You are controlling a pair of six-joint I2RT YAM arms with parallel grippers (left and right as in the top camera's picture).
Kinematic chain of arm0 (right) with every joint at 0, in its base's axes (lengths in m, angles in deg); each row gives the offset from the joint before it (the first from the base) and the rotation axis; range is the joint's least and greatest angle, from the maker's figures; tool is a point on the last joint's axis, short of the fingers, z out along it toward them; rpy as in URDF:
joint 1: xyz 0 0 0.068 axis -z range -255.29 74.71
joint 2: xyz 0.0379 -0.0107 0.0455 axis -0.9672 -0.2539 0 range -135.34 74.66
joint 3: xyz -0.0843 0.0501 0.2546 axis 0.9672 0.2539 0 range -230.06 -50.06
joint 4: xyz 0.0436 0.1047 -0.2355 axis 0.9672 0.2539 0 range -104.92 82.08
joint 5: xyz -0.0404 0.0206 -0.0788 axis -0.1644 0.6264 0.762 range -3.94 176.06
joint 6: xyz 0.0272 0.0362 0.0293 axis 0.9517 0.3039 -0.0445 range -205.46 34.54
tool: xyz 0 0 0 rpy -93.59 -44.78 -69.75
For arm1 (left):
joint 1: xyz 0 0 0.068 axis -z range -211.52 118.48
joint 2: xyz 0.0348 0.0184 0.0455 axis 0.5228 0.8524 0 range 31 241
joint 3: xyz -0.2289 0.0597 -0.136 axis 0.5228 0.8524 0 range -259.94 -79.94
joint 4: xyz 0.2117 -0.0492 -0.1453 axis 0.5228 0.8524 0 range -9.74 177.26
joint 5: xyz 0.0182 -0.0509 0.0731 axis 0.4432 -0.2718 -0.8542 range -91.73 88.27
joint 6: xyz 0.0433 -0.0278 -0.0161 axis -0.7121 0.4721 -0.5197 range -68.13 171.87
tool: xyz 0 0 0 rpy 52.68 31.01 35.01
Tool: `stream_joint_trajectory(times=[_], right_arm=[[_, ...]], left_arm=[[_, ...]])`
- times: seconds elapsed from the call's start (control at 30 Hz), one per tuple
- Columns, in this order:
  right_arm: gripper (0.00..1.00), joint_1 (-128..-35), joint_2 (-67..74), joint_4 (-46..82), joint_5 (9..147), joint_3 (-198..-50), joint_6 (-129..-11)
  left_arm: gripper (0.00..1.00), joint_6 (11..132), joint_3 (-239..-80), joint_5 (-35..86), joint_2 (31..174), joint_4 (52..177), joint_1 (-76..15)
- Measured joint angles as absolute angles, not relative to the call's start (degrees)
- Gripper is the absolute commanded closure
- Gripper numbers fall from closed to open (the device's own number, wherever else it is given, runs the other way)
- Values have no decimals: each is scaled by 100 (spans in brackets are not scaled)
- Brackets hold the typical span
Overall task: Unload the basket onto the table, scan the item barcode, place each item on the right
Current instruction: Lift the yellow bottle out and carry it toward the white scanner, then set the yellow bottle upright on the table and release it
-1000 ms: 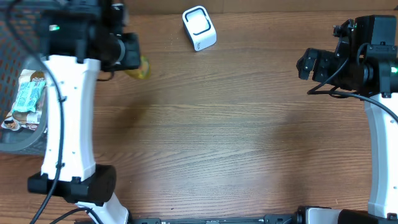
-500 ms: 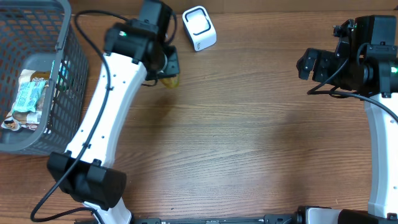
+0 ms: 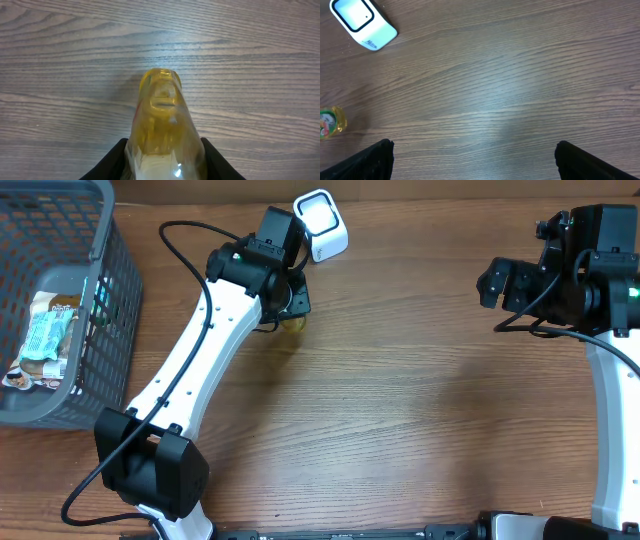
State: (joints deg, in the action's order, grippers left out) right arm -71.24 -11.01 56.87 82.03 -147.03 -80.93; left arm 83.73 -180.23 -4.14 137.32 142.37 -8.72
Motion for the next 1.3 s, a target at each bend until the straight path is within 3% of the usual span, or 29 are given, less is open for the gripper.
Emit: stream_joint_trajectory(times=[0.03, 0.1, 0.8, 1.3], right_arm=[[0, -7124, -1101, 5689, 8203, -14703, -8095], [0, -7124, -1101, 5687, 8203, -14703, -8097], [0, -7124, -1101, 5689, 8203, -14703, -8097], [0, -7124, -1101, 5689, 8203, -14703, -8093]], left_arm=[[88, 8375, -17992, -412, 13732, 14204, -872], [91, 8377, -17957, -414, 13732, 14191, -872], [83, 8362, -17929, -414, 13732, 13990, -823], [89, 8279, -17913, -497, 14172, 13913, -54]])
